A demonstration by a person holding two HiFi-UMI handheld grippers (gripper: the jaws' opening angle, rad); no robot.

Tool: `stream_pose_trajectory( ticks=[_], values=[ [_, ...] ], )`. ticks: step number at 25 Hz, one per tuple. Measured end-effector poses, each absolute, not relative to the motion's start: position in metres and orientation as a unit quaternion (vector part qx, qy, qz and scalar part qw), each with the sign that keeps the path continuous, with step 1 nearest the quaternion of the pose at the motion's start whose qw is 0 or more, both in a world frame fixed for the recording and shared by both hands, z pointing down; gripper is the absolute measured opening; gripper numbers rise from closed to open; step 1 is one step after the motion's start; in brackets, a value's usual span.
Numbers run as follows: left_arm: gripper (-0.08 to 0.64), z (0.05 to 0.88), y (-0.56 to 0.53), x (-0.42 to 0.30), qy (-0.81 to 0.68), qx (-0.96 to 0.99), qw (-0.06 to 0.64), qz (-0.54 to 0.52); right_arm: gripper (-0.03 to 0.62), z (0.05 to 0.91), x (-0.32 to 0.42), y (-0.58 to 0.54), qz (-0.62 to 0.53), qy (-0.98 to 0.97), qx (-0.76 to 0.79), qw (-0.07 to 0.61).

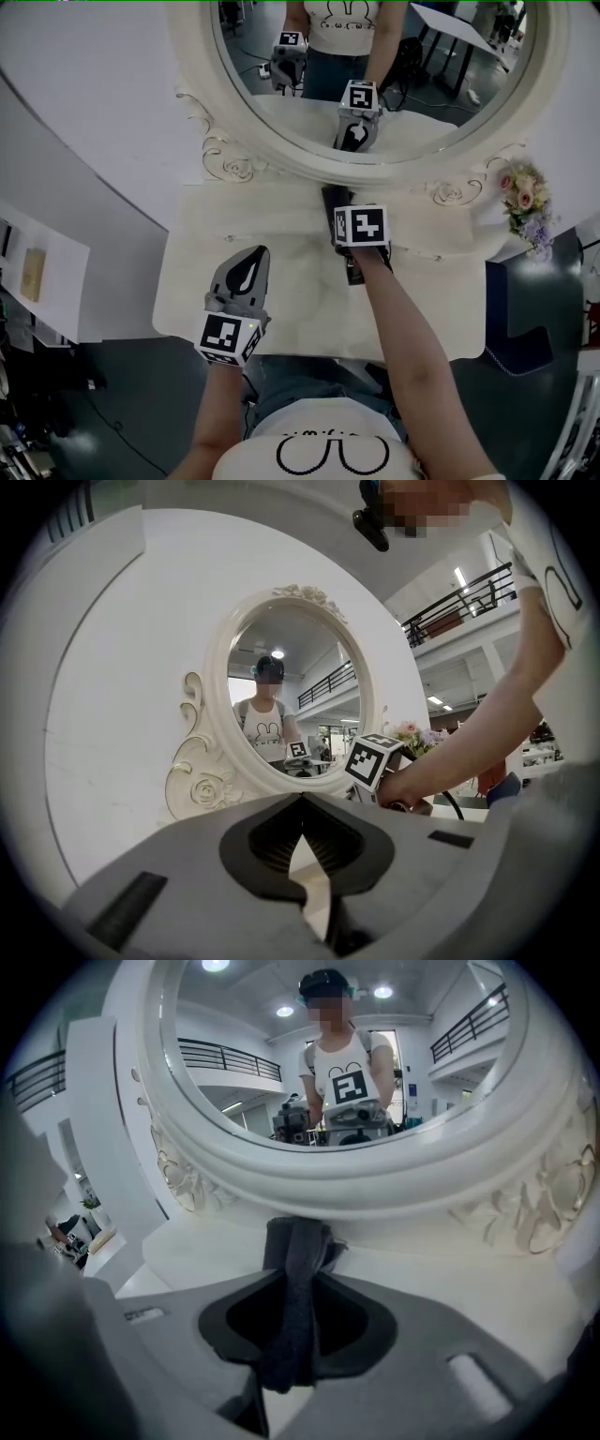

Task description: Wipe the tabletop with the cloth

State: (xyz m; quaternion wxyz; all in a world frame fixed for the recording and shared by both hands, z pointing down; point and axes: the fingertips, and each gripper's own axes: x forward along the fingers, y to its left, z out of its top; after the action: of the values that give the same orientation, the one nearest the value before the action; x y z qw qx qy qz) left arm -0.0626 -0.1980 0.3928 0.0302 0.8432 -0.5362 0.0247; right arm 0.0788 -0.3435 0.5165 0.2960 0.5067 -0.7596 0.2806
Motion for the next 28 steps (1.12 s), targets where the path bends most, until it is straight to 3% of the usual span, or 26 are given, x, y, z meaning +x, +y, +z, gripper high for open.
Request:
stream_pose_trajectory(
  ticks=[28],
  values=[
    [0.002, 0.399, -0.188, 0.026, -0.502, 0.864, 0.026, 0.035, 0.092, 0.511, 0.315, -0.331, 0.259, -0.694, 0.605, 0.291]
  ],
)
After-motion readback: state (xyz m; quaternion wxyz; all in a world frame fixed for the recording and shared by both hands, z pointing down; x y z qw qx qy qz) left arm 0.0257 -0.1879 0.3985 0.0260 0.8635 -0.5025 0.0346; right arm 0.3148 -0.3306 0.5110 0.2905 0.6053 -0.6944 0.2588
